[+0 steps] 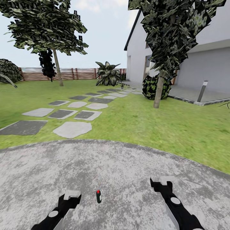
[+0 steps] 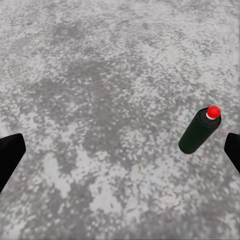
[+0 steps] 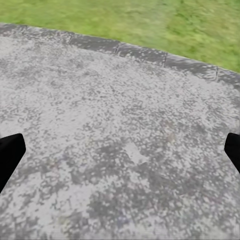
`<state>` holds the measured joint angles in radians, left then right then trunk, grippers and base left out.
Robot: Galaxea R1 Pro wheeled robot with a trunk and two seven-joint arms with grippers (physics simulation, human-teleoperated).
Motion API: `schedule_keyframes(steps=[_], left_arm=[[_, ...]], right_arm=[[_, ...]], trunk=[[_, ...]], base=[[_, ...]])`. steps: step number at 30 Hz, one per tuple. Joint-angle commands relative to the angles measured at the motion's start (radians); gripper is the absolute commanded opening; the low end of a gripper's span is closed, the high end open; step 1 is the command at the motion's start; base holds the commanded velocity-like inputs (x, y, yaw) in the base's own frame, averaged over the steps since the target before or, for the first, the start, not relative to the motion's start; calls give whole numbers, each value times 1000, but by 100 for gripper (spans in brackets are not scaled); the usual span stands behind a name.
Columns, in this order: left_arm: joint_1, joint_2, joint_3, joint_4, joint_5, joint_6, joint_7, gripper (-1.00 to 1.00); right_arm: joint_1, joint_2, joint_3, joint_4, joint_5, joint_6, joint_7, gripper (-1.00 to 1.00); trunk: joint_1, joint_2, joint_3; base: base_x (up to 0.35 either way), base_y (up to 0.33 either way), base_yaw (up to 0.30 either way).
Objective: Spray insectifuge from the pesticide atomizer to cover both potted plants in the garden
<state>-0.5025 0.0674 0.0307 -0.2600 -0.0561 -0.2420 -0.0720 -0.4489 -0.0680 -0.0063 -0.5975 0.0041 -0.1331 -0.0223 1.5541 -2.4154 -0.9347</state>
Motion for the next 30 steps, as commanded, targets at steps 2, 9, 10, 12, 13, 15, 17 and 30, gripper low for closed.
schedule_keyframes(steps=[2,9,10,12,13,15,17,30], left_arm=[[-1,0,5,1,-6,-3,-3,100],[-1,0,6,1,-7,-3,-3,100],[-1,0,6,1,-7,-3,-3,100],[-1,0,6,1,-7,-3,-3,100],[-1,0,5,1,-7,-3,-3,100],[-1,0,5,1,-7,-3,-3,100],[-1,0,5,1,-7,-3,-3,100],[-1,2,6,1,-7,-3,-2,100]], right_arm=[[-1,0,0,0,0,-3,-2,100],[-1,0,0,0,0,-2,-2,100],[-1,0,0,0,0,-2,-2,100],[-1,0,-1,0,-1,-2,-2,100],[-1,0,-1,0,-1,-2,-2,100],[-1,0,0,-1,-1,-3,-2,100],[-1,0,-1,0,-1,-3,-2,100],[-1,0,0,-1,-1,-3,-2,100]], trunk=[[8,-15,-10],[34,-64,-43],[38,-71,-48],[46,-85,-57],[46,-85,-63],[47,-85,-74],[48,-86,-85],[54,-89,-156]], base=[[0,0,0],[0,0,0],[0,0,0],[0,0,0],[0,0,0],[0,0,0],[0,0,0],[0,0,0]])
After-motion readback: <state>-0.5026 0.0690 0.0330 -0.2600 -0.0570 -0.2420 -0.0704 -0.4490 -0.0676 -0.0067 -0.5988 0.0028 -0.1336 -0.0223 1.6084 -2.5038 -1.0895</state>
